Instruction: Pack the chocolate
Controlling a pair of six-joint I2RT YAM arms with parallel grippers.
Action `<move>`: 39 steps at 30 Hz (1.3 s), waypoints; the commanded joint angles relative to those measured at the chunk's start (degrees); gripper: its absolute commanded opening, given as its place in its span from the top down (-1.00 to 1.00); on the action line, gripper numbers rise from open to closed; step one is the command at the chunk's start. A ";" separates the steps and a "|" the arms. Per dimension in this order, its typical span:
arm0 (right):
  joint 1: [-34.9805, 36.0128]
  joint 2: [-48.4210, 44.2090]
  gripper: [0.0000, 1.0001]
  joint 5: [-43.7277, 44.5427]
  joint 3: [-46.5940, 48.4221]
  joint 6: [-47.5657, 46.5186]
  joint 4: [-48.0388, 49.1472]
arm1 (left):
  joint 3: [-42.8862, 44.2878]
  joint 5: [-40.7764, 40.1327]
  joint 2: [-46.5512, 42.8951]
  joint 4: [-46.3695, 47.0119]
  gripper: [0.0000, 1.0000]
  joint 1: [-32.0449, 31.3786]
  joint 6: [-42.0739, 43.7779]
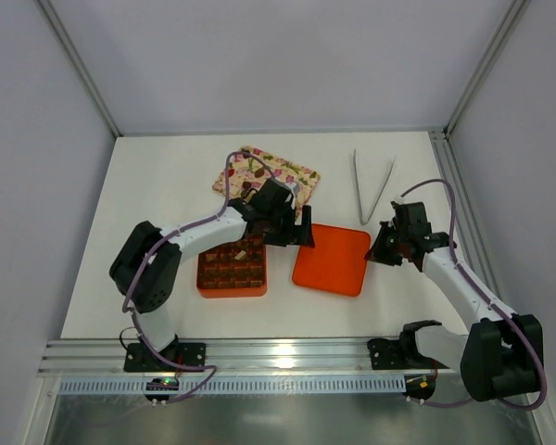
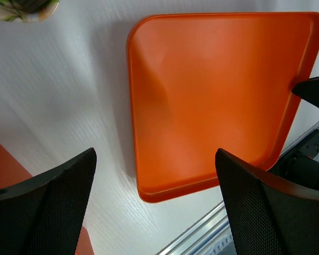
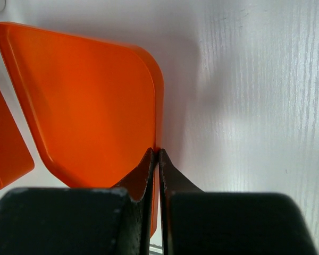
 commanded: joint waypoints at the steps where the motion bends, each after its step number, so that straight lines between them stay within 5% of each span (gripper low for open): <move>1: -0.97 -2.66 0.92 -4.06 2.63 -0.90 -0.53 | 1.86 2.52 1.03 2.65 -0.79 -0.15 1.29; 9: -2.82 -4.07 0.92 -7.75 3.77 -1.52 -1.67 | 1.16 6.73 3.14 5.81 -0.78 0.20 0.94; 16: -4.40 -5.03 0.92 -12.23 3.95 -0.56 -0.71 | -2.53 16.92 2.53 14.77 -0.50 1.61 -4.94; 20: -4.49 -5.47 0.92 -14.17 3.60 0.59 0.70 | -3.85 20.36 1.39 18.11 -0.13 1.70 -7.84; 26: -4.49 -5.74 0.92 -14.87 3.07 1.29 1.84 | -4.91 22.20 0.33 20.31 0.95 1.78 -10.84; 27: -4.58 -5.91 0.92 -14.87 2.98 1.38 1.93 | -4.82 22.47 0.15 20.31 1.00 1.78 -11.10; 31: -4.32 -7.31 0.44 -13.47 2.89 0.68 1.50 | -4.91 22.91 -0.37 19.88 0.99 1.96 -12.77; 35: 0.67 -12.05 -0.01 -3.05 5.70 -1.87 -1.23 | -3.77 23.08 -1.51 15.94 1.00 3.27 -14.53; 39: 20.13 -16.98 -0.27 14.32 9.04 -3.10 -2.89 | 0.26 24.48 -1.52 7.67 1.00 5.55 -14.97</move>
